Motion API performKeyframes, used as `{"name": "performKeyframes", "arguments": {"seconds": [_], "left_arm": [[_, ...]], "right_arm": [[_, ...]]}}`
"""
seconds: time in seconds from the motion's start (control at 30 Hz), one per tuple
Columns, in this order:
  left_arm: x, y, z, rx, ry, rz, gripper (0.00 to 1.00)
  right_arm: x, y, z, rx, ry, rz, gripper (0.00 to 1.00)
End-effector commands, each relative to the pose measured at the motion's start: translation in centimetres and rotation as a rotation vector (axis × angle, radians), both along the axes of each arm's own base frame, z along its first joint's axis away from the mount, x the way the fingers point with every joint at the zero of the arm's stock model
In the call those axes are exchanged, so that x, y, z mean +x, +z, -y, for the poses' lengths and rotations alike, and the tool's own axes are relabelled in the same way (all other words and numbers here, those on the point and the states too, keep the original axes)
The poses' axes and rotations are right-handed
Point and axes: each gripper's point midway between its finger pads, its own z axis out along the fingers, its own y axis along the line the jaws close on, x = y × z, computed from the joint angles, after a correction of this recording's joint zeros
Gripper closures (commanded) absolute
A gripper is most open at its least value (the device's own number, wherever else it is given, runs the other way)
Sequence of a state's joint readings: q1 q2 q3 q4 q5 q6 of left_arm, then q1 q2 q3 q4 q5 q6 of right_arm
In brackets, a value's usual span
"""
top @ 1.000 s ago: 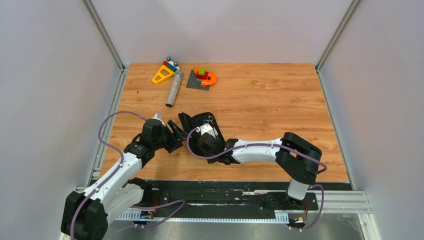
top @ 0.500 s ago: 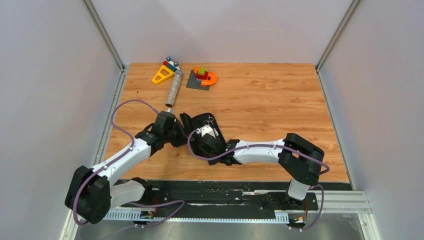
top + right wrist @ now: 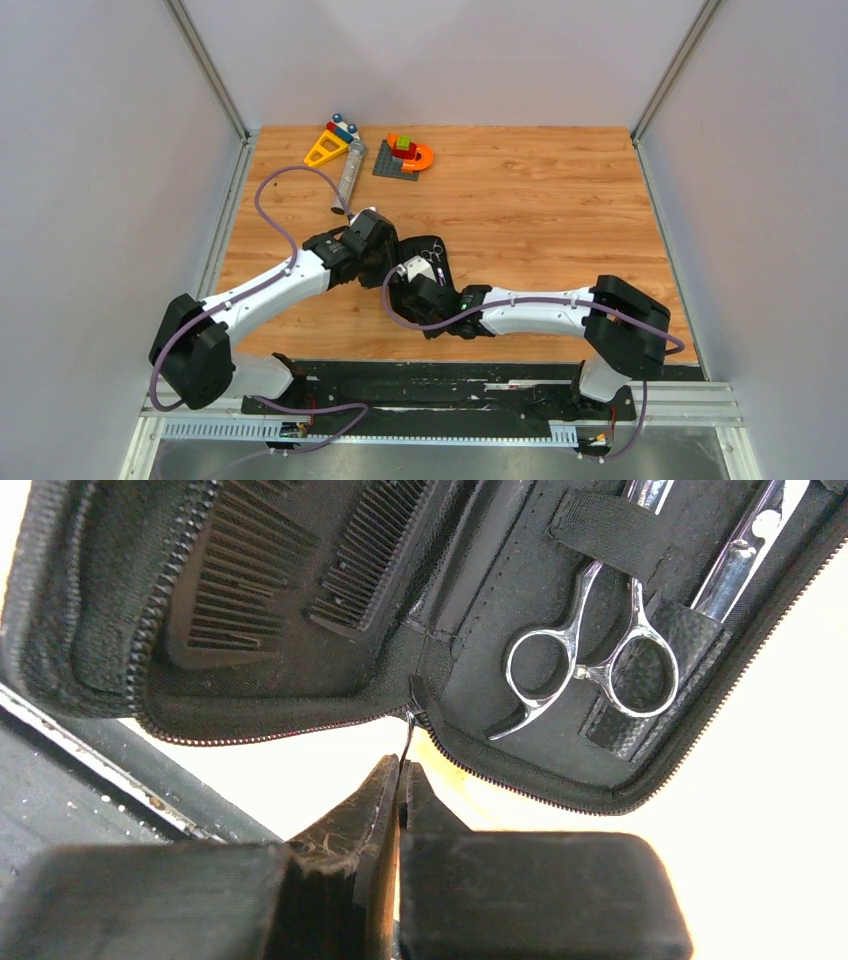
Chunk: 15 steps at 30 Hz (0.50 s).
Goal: Sort the hair-cutting tools
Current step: Adjust the hairdressing tool bag at the center of the board.
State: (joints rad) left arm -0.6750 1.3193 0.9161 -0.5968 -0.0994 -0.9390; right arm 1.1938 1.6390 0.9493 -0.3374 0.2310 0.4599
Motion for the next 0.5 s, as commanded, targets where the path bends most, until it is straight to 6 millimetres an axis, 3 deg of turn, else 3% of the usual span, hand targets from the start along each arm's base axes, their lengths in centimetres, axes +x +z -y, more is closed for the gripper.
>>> {"name": "performKeyframes", "arguments": {"seconds": [0.0, 0.33, 0.47], "left_arm": [[2.7, 0.7, -3.4, 0.22, 0.071, 0.117, 0.99], [3.7, 1.2, -4.2, 0.298, 0.097, 0.132, 0.98], [4.0, 1.5, -4.3, 0.318, 0.089, 0.142, 0.94]], "right_arm": [[-3.5, 0.4, 0.9, -0.01, 0.105, -0.079, 1.0], [-6.7, -1.0, 1.5, 0.009, 0.223, -0.158, 1.0], [-6.8, -1.3, 2.2, 0.029, 0.218, -0.151, 1.0]]}}
